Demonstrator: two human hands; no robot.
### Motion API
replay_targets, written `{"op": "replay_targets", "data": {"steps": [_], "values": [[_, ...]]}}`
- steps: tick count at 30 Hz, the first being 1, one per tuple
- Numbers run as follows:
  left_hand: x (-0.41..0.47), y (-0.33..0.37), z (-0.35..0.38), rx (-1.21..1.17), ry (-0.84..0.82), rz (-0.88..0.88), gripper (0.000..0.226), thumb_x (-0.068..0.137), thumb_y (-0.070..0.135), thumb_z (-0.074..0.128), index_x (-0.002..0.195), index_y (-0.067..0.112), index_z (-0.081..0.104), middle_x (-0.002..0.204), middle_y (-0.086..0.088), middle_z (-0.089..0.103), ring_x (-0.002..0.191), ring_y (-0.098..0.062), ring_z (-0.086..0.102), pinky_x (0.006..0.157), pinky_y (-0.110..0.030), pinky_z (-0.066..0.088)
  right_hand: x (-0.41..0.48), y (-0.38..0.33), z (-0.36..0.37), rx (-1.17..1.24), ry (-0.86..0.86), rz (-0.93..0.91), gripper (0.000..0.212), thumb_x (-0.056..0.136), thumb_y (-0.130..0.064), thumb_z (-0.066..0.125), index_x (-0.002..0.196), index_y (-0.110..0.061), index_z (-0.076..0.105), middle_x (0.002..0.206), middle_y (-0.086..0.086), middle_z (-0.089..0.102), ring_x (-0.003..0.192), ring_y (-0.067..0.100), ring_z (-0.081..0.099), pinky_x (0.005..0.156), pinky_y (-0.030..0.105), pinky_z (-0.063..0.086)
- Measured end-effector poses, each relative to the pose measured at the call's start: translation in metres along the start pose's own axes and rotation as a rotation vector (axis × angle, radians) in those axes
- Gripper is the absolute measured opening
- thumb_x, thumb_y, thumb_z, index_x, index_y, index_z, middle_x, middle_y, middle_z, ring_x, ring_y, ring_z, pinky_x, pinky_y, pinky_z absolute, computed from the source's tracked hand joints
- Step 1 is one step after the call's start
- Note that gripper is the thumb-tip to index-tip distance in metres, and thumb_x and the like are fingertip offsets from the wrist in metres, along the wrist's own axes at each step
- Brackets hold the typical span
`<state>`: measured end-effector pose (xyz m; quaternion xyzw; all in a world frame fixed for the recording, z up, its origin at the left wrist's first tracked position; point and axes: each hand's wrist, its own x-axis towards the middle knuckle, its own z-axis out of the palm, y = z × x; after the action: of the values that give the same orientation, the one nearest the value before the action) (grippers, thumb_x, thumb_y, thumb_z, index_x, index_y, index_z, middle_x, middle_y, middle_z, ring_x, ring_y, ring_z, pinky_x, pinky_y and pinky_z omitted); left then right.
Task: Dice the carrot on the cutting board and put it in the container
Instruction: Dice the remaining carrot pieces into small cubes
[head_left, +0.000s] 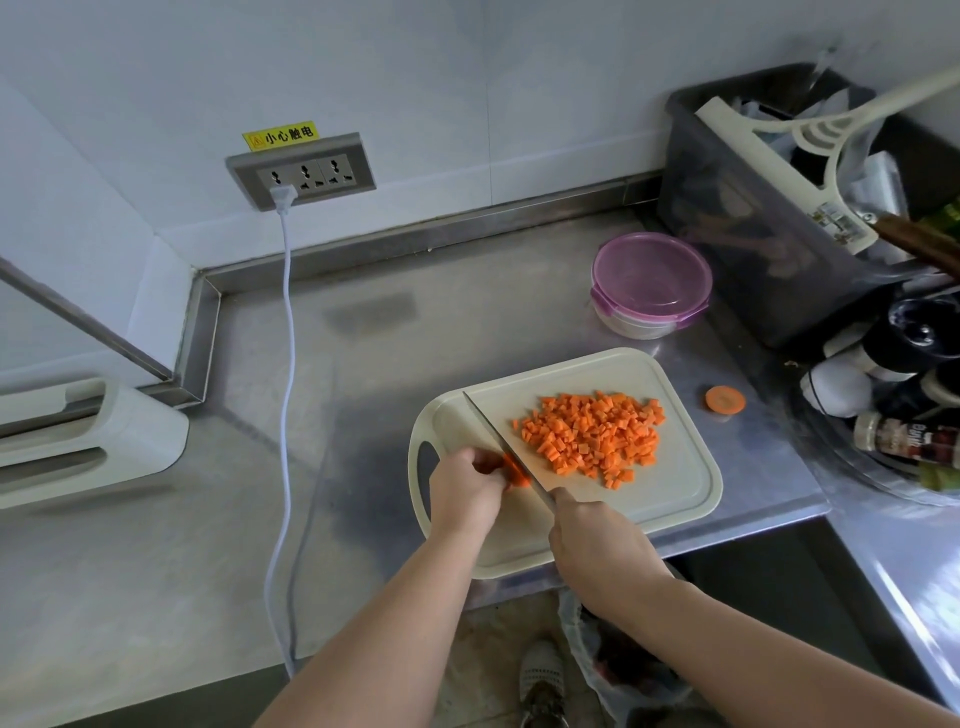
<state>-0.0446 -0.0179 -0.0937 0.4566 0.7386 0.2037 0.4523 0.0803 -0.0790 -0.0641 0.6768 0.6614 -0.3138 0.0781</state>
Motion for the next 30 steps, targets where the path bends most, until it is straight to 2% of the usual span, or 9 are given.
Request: {"op": "replay_targets", "data": {"steps": [2, 5, 9, 15, 21, 26, 28, 30], "values": [[0.000, 0.000, 0.000, -0.002, 0.000, 0.000, 0.010, 0.084, 0.020, 0.069, 0.094, 0.021, 0.069, 0.097, 0.000, 0.071, 0.092, -0.021, 0.066, 0.091, -0.042, 0.052, -0.001, -0.001, -0.001, 0.002, -0.007, 0.000, 0.039, 0.097, -0.009, 0.037, 0.136, -0.014, 0.036, 0.076, -0.003, 0.048, 0.068, 0.016, 0.052, 0.060, 0.028, 0.042], [0.003, -0.001, 0.001, 0.017, 0.004, 0.010, 0.013, 0.085, 0.019, 0.068, 0.098, 0.020, 0.070, 0.100, 0.002, 0.071, 0.095, -0.018, 0.065, 0.092, -0.038, 0.051, -0.001, -0.003, -0.004, 0.023, 0.012, 0.020, 0.030, 0.099, -0.013, 0.034, 0.128, -0.012, 0.042, 0.098, 0.007, 0.060, 0.087, 0.025, 0.061, 0.069, 0.031, 0.046], [0.005, -0.004, 0.001, 0.013, -0.003, 0.016, 0.012, 0.085, 0.015, 0.068, 0.097, 0.018, 0.069, 0.098, 0.001, 0.070, 0.094, -0.017, 0.064, 0.083, -0.027, 0.048, 0.003, -0.003, 0.000, 0.050, -0.042, 0.065, 0.040, 0.097, -0.009, 0.036, 0.135, -0.018, 0.038, 0.098, 0.002, 0.060, 0.086, 0.019, 0.062, 0.075, 0.032, 0.056], [0.004, -0.004, 0.001, 0.015, 0.002, 0.027, 0.012, 0.085, 0.014, 0.066, 0.096, 0.017, 0.069, 0.092, 0.003, 0.067, 0.089, -0.014, 0.063, 0.074, -0.022, 0.043, 0.005, -0.001, 0.001, 0.118, -0.026, 0.095, 0.042, 0.097, -0.011, 0.033, 0.137, -0.021, 0.037, 0.104, 0.002, 0.061, 0.092, 0.020, 0.062, 0.081, 0.037, 0.056], [-0.002, -0.002, 0.000, -0.015, 0.023, 0.031, 0.010, 0.084, 0.015, 0.067, 0.094, 0.017, 0.068, 0.089, 0.006, 0.065, 0.087, -0.011, 0.060, 0.072, -0.019, 0.039, -0.002, 0.001, -0.001, 0.202, 0.051, 0.086, 0.026, 0.101, -0.022, 0.030, 0.118, -0.016, 0.049, 0.096, 0.006, 0.062, 0.086, 0.025, 0.062, 0.081, 0.043, 0.054], [-0.005, 0.000, 0.000, -0.033, 0.013, 0.004, 0.010, 0.081, 0.016, 0.070, 0.083, 0.025, 0.066, 0.090, 0.003, 0.070, 0.089, -0.018, 0.066, 0.083, -0.032, 0.052, -0.009, -0.001, -0.005, 0.202, 0.084, 0.035, 0.029, 0.101, -0.021, 0.031, 0.125, -0.018, 0.047, 0.097, 0.005, 0.063, 0.086, 0.024, 0.062, 0.078, 0.040, 0.054], [-0.006, 0.000, 0.000, -0.034, 0.014, 0.006, 0.010, 0.081, 0.016, 0.070, 0.083, 0.026, 0.066, 0.090, 0.000, 0.071, 0.089, -0.021, 0.067, 0.086, -0.038, 0.053, -0.009, -0.001, -0.003, 0.188, 0.091, 0.032, 0.028, 0.101, -0.021, 0.032, 0.123, -0.017, 0.048, 0.094, 0.004, 0.062, 0.084, 0.023, 0.062, 0.077, 0.040, 0.055], [-0.006, 0.000, 0.000, -0.045, 0.016, 0.017, 0.010, 0.081, 0.015, 0.069, 0.082, 0.024, 0.067, 0.089, -0.002, 0.071, 0.089, -0.023, 0.066, 0.085, -0.037, 0.053, -0.009, -0.002, -0.002, 0.170, 0.085, 0.029, 0.027, 0.101, -0.021, 0.032, 0.122, -0.018, 0.049, 0.092, 0.003, 0.062, 0.083, 0.023, 0.062, 0.076, 0.039, 0.055]]}}
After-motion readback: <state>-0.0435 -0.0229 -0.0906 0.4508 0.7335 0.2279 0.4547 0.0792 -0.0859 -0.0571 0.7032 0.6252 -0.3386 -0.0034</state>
